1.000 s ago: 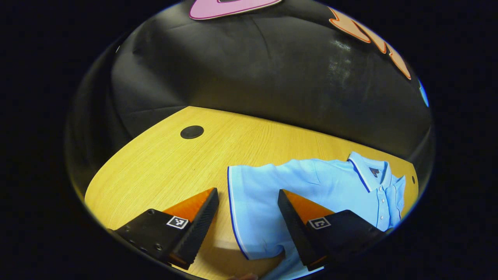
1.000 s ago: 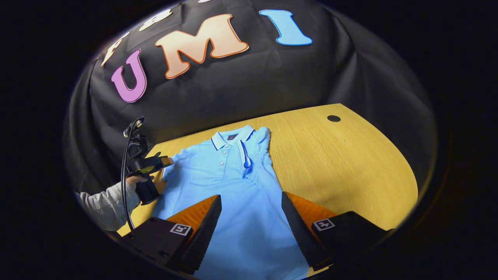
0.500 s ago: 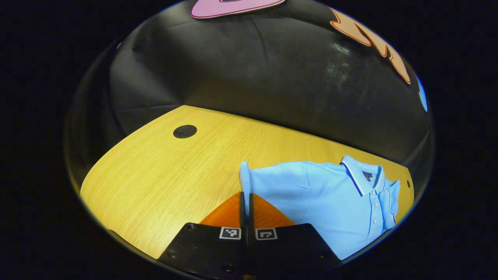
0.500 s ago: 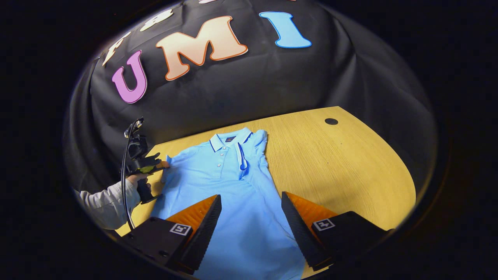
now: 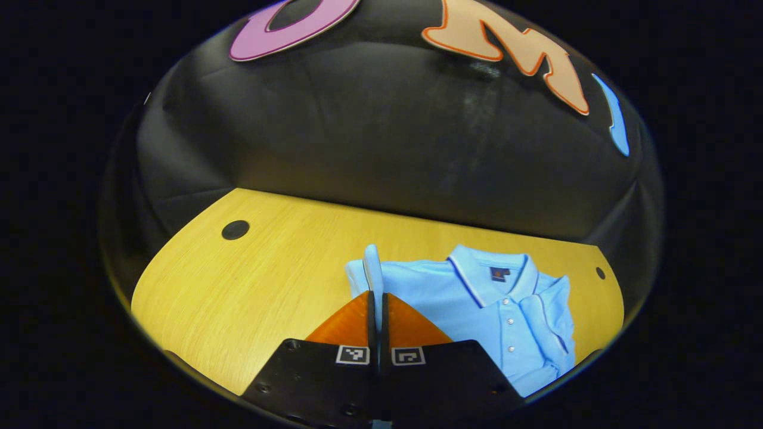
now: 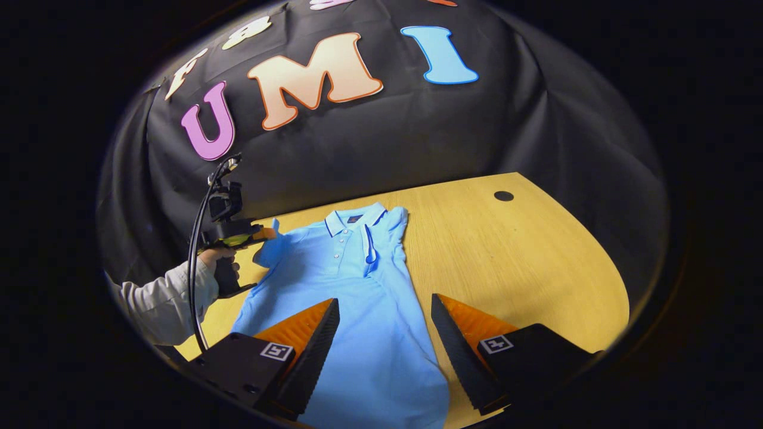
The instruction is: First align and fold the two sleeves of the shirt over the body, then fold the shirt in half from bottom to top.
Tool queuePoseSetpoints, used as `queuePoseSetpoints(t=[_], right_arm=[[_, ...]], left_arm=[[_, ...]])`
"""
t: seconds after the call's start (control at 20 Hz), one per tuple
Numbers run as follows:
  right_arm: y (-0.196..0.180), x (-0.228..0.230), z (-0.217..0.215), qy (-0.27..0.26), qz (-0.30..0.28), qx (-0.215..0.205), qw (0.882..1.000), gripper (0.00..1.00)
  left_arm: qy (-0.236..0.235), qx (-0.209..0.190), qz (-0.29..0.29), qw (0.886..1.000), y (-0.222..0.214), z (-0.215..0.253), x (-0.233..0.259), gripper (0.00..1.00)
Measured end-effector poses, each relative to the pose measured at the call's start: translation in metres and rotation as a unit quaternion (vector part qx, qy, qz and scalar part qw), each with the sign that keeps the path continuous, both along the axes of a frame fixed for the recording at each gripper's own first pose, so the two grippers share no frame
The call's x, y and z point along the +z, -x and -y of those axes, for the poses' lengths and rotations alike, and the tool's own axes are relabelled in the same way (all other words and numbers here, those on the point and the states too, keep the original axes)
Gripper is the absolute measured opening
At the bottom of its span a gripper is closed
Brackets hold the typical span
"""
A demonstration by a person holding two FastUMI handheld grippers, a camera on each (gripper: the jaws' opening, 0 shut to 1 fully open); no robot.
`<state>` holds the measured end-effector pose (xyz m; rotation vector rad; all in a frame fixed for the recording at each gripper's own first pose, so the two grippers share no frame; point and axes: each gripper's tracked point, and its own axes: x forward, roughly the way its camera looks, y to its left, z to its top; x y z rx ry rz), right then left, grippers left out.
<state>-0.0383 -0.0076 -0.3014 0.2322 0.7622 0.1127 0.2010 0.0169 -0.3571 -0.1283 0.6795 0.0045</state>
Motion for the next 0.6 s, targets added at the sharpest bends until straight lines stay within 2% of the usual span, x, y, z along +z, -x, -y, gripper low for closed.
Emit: queuePoseSetpoints(t=[0.35, 0.6], right_arm=[[0.006, 0.011, 0.032, 0.002, 0.008, -0.023, 1.000, 0.97], [0.013, 0.008, 0.042, 0.010, 0.004, -0.022, 1.000, 0.97]], left_arm=[[0.010, -0.058, 0.002, 0.998, 0.004, 0.073, 0.006, 0.00], [-0.022, -0.094, -0.004, 0.995, 0.006, 0.104, -0.004, 0.00]])
